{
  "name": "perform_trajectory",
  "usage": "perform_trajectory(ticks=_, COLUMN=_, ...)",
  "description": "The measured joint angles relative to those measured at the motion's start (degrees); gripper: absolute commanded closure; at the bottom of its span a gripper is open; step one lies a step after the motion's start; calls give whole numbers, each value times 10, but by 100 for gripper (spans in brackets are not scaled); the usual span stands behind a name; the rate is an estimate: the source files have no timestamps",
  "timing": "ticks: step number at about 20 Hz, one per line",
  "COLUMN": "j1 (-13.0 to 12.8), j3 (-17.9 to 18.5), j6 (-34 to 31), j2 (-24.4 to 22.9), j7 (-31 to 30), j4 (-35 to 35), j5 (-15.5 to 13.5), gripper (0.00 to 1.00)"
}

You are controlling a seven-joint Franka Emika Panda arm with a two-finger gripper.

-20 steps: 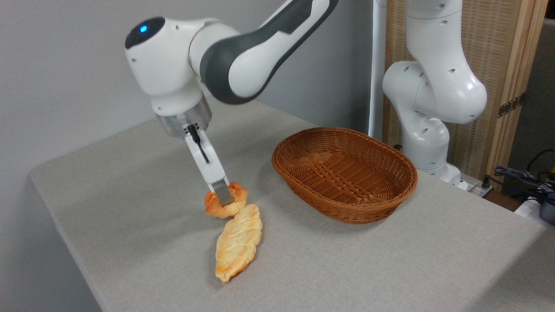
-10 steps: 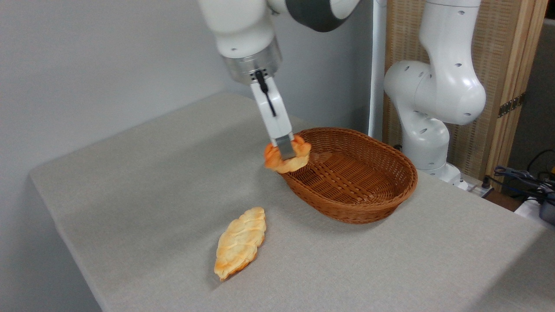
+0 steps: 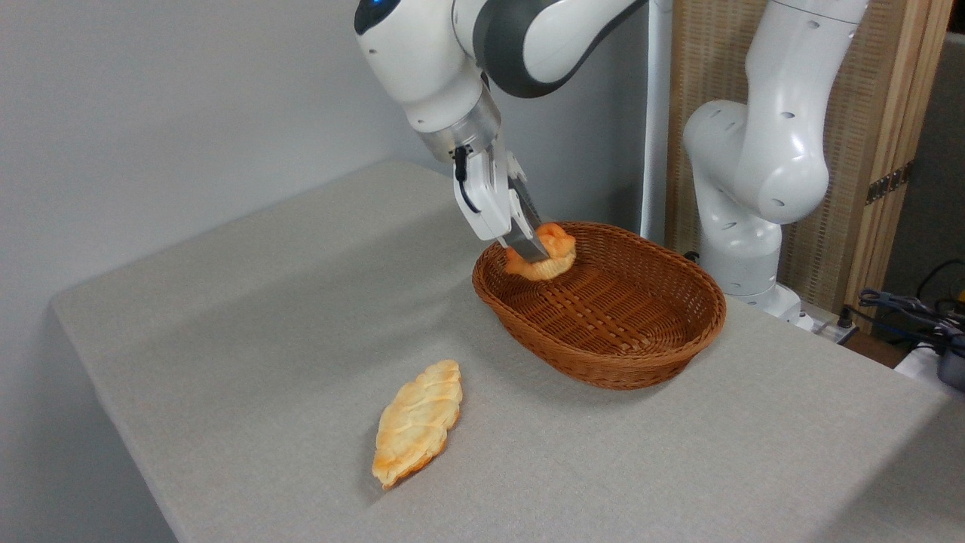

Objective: Put bread into the basket

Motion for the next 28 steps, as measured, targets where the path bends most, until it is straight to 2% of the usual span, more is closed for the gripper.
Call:
perform_trajectory(ticks=2, j1=-4, j3=1, j6=0, j2=1, j7=0, j4=-12, j5=17, gripper=1)
perform_trajectory(ticks=3, j1=-4, j3=2, j6=0, j2=1, j7=0, j4=-17, j5=19, gripper=0)
perform_trajectory(ticks=7, j1=-4, j3=3, j6=0, j2=1, j7=0, j4=-25, j5=19, gripper=0)
perform_trajectory(ticks=11, j1=-4, j3=3, j6=5, j2=1, j7=0, j4=-25, j5=-1, gripper=0)
perform_trajectory(ticks=17, j1=-4, j3=4, j6=9, j2=1, j7=0, j4=-23, j5=-12, gripper=0)
perform_trajectory(ticks=21, j1=-2, j3=6, j6=15, j2=0, j7=-6, j4=18, j5=-29, gripper=0)
perform_trajectory(ticks=24, j1=15, j3=9, j6=19, j2=3, j7=-51, j4=96, j5=-46, gripper=0)
perform_trajectory(ticks=28, j1=78, j3=11, j6=19, j2=26, j7=-84, j4=194, j5=-90, gripper=0)
